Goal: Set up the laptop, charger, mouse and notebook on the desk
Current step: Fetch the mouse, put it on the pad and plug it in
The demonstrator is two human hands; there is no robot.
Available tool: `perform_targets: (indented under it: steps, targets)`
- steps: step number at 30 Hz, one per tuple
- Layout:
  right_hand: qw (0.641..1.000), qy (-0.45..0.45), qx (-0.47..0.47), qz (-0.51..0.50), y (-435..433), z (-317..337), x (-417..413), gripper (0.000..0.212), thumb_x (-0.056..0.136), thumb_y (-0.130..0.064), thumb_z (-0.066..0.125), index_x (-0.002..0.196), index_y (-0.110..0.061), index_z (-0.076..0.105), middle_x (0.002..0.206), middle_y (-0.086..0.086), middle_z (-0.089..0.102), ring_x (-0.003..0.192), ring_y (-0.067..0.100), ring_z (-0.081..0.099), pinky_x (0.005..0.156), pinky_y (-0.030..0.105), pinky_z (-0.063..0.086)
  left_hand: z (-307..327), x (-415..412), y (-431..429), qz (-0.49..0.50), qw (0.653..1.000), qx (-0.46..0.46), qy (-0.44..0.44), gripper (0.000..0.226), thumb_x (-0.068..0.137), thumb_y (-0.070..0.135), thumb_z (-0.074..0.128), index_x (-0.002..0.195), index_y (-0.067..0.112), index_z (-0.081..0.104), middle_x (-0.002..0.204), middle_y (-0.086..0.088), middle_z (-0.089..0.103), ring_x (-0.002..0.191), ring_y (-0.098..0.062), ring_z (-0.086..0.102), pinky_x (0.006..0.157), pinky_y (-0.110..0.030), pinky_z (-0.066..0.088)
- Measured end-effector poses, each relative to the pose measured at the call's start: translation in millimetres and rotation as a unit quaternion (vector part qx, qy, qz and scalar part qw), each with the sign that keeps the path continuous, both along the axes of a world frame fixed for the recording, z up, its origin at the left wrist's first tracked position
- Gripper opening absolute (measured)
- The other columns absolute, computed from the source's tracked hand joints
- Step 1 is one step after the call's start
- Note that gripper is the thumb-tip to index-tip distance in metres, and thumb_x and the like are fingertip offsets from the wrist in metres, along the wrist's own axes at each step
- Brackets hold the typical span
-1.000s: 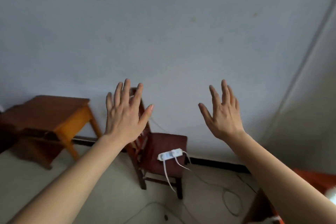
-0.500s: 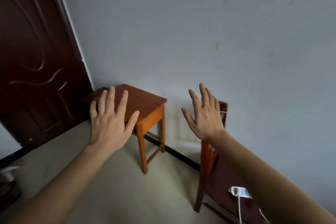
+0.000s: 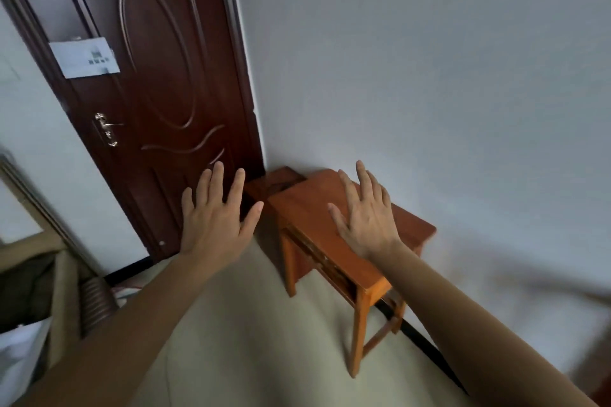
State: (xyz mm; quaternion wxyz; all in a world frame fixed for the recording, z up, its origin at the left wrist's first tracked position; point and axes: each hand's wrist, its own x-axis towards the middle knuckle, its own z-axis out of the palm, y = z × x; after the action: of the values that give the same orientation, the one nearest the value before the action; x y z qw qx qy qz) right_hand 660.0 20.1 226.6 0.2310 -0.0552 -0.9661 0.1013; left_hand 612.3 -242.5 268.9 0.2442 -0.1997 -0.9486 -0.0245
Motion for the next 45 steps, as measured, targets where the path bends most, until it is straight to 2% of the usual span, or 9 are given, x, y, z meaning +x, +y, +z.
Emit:
perform_targets:
  steps: [6,15,18,23,27,33,37,41,45]
  targets:
    - [0.999,0.008,-0.006,0.035,-32.4,25.5,-160.9,0.063,0.101,-0.06,0.025,0.155,-0.029,0.016,0.167,0.012,0.01,0.152,0.036,0.019,0.119,0.052,0.02,23.8,-128.8,-43.6,0.037,0.998,-0.001,0.048,0.07,0.098,0.057,0.029,0.152,0.012,0.036,0.157,-0.025,0.03,0.142,-0.042,0.03,0.105,-0.063,0.034]
    - [0.998,-0.015,0.037,0.057,-107.3,-0.2,-384.3,0.065,0.1,-0.057,0.035,0.155,-0.028,0.019,0.165,0.014,0.018,0.148,0.037,0.028,0.115,0.047,0.016,-8.3,-329.1,-115.1,0.06,0.998,0.01,0.028,0.069,0.097,0.055,0.033,0.15,0.012,0.038,0.154,-0.026,0.033,0.139,-0.044,0.034,0.101,-0.064,0.036]
    - [0.995,-0.036,0.071,0.056,-116.3,-17.8,-459.3,0.068,0.1,-0.053,0.04,0.157,-0.029,0.012,0.166,0.017,0.013,0.148,0.039,0.026,0.118,0.052,0.025,-25.9,-412.2,-131.0,0.054,0.999,-0.002,-0.008,0.071,0.097,0.057,0.028,0.152,0.012,0.035,0.156,-0.026,0.03,0.141,-0.044,0.032,0.103,-0.064,0.036]
    - [0.995,-0.085,0.046,-0.012,-102.8,-22.4,-552.7,0.071,0.102,-0.052,0.038,0.158,-0.028,0.001,0.167,0.018,0.001,0.151,0.04,0.017,0.12,0.053,0.02,-31.6,-549.0,-136.1,0.021,0.998,-0.032,-0.047,0.072,0.097,0.057,0.027,0.153,0.013,0.034,0.157,-0.025,0.029,0.143,-0.041,0.031,0.105,-0.063,0.036]
    - [0.992,-0.102,0.014,-0.078,-68.7,-25.0,-598.7,0.073,0.102,-0.05,0.039,0.159,-0.027,0.0,0.167,0.018,0.001,0.151,0.038,0.015,0.121,0.051,0.02,-21.9,-649.9,-95.8,-0.03,0.997,-0.022,-0.071,0.07,0.098,0.055,0.036,0.155,0.015,0.029,0.16,-0.023,0.026,0.146,-0.039,0.025,0.109,-0.061,0.032]
    - [0.977,-0.145,-0.013,-0.158,-3.8,-58.3,-661.1,0.078,0.101,-0.048,0.043,0.16,-0.022,0.0,0.166,0.018,0.006,0.15,0.035,0.018,0.118,0.048,0.025,-40.4,-755.8,1.2,-0.14,0.988,-0.058,-0.045,0.068,0.095,0.051,0.039,0.15,0.011,0.04,0.154,-0.025,0.036,0.141,-0.042,0.034,0.106,-0.061,0.034]
    - [0.966,-0.197,-0.047,-0.162,30.9,-87.3,-708.3,0.077,0.1,-0.046,0.046,0.16,-0.022,0.004,0.165,0.016,0.012,0.147,0.035,0.024,0.113,0.047,0.033,-78.6,-802.8,49.6,-0.153,0.981,-0.08,-0.09,0.068,0.098,0.054,0.038,0.154,0.017,0.032,0.16,-0.02,0.026,0.146,-0.038,0.024,0.112,-0.059,0.029]
    - [0.955,-0.247,-0.069,-0.151,55.8,-111.0,-752.1,0.074,0.1,-0.045,0.048,0.159,-0.022,0.01,0.162,0.013,0.023,0.142,0.033,0.033,0.108,0.045,0.04,-108.6,-850.0,81.5,-0.183,0.965,-0.153,-0.111,0.074,0.096,0.06,0.017,0.157,0.021,0.021,0.164,-0.017,0.017,0.15,-0.035,0.015,0.115,-0.057,0.025]
    - [0.931,-0.293,-0.135,-0.171,67.5,-141.8,-769.2,0.065,0.099,-0.043,0.049,0.155,-0.021,0.023,0.154,0.011,0.035,0.136,0.033,0.04,0.102,0.047,0.044,-138.7,-898.9,109.2,-0.189,0.951,-0.183,-0.163,0.072,0.098,0.059,0.025,0.159,0.02,0.016,0.165,-0.017,0.012,0.151,-0.034,0.011,0.117,-0.056,0.022]
